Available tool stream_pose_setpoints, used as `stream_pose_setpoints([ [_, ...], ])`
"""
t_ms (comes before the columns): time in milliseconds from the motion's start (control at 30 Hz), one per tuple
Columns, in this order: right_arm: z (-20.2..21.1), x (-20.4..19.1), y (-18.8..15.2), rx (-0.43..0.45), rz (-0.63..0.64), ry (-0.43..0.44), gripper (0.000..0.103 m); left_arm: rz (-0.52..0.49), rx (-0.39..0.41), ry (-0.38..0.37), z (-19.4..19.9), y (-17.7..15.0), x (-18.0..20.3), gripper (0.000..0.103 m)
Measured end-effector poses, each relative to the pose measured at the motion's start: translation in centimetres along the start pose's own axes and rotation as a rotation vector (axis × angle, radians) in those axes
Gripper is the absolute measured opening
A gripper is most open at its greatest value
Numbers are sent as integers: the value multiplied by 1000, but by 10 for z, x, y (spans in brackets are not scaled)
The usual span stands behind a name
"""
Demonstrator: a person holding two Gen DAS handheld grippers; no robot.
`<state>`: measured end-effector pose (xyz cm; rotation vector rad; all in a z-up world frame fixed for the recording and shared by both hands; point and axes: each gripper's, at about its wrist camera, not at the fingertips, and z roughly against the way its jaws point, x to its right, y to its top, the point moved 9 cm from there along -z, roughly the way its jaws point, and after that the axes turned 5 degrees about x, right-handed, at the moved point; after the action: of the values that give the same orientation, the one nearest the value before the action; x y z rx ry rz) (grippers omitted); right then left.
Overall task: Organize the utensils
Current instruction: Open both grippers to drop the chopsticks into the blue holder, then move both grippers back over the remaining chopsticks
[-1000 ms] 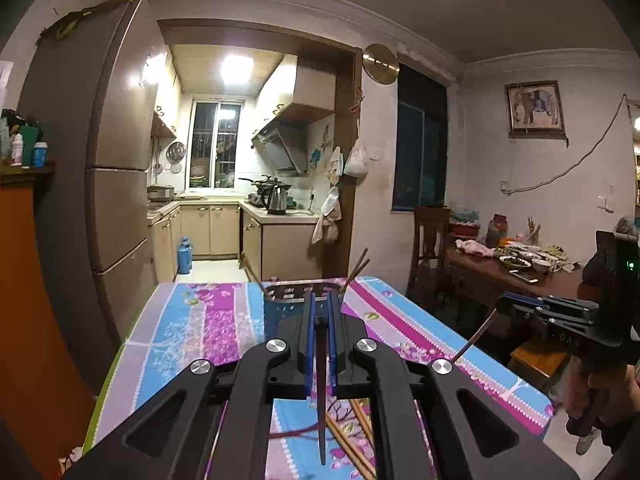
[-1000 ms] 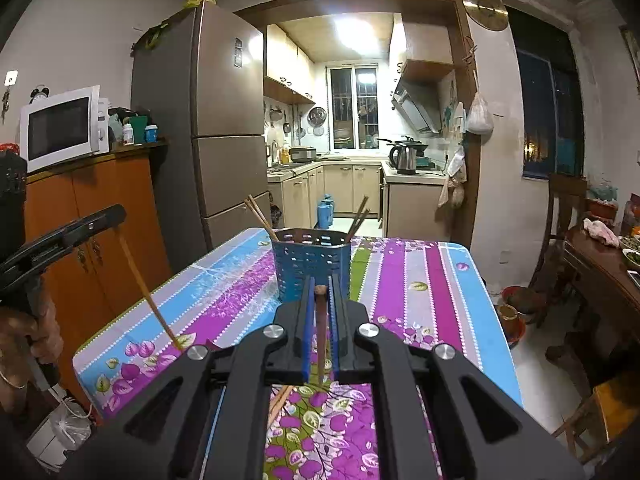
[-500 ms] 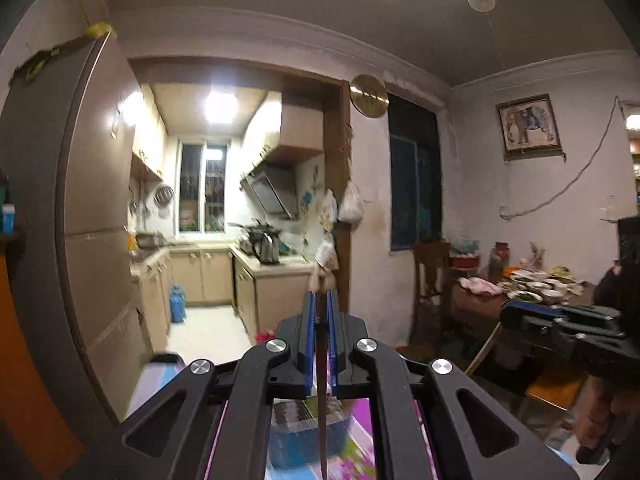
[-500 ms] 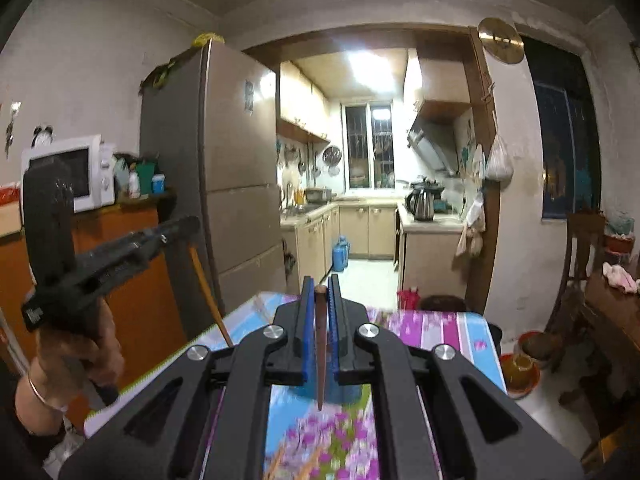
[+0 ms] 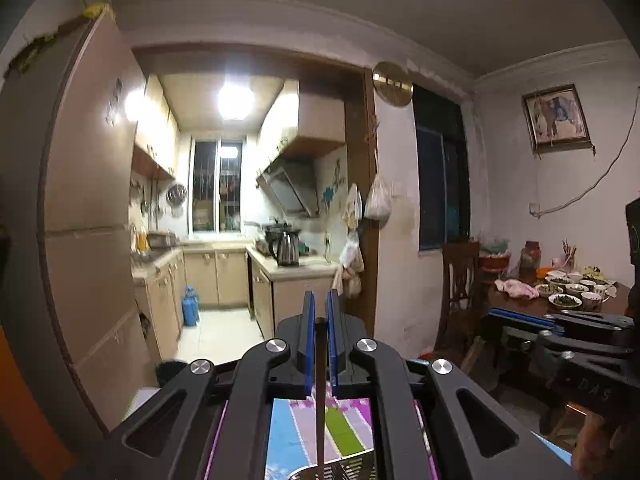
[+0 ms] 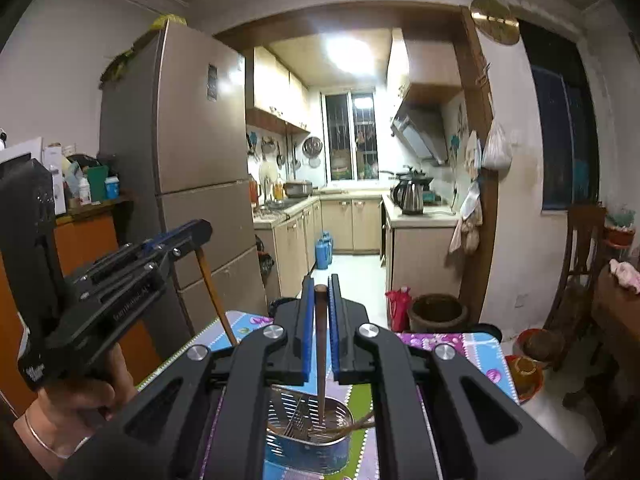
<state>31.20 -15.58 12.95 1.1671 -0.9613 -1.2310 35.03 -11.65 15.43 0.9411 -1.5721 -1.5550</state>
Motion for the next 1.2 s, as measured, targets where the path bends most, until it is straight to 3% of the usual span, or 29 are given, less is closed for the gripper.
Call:
stream_pose_setpoints([
  [167,-24,-1,-28,-61,5,-1,7,-1,-74,13,-21,-46,-1,7],
  [300,-23,-3,-36,-68,23,-18,12,-11,-108,39,-21,-61,-10,7],
  [467,13,-1,-23,-17,38,-19,14,13,-65,62,2,-42,-22,7],
  [600,70,4,-35,-35,53,-2,14,23,3,112,58,-19,-32,8],
  [633,83,4,-45,-57,55,6,14,9,22,137,87,-16,-32,13],
  [700,115,-1,-84,-125,65,24,20,8,33,140,125,-21,-27,37],
  [733,131,-4,-108,-158,74,21,26,27,34,126,152,-31,-23,50],
  [767,145,-9,-139,-198,90,11,27,50,23,102,174,-44,-18,52],
  [867,172,-22,-211,-291,103,-37,27,75,-74,50,223,-99,1,52],
  [933,193,-35,-265,-359,55,-48,27,93,-183,-8,250,-148,19,51],
  [1000,208,-51,-298,-398,48,-55,27,104,-265,-20,270,-190,30,51],
  [1100,224,-80,-321,-382,100,-55,27,167,-350,-36,297,-238,36,50],
  [1200,220,-97,-328,-383,109,-61,27,175,-370,-14,310,-258,32,50],
])
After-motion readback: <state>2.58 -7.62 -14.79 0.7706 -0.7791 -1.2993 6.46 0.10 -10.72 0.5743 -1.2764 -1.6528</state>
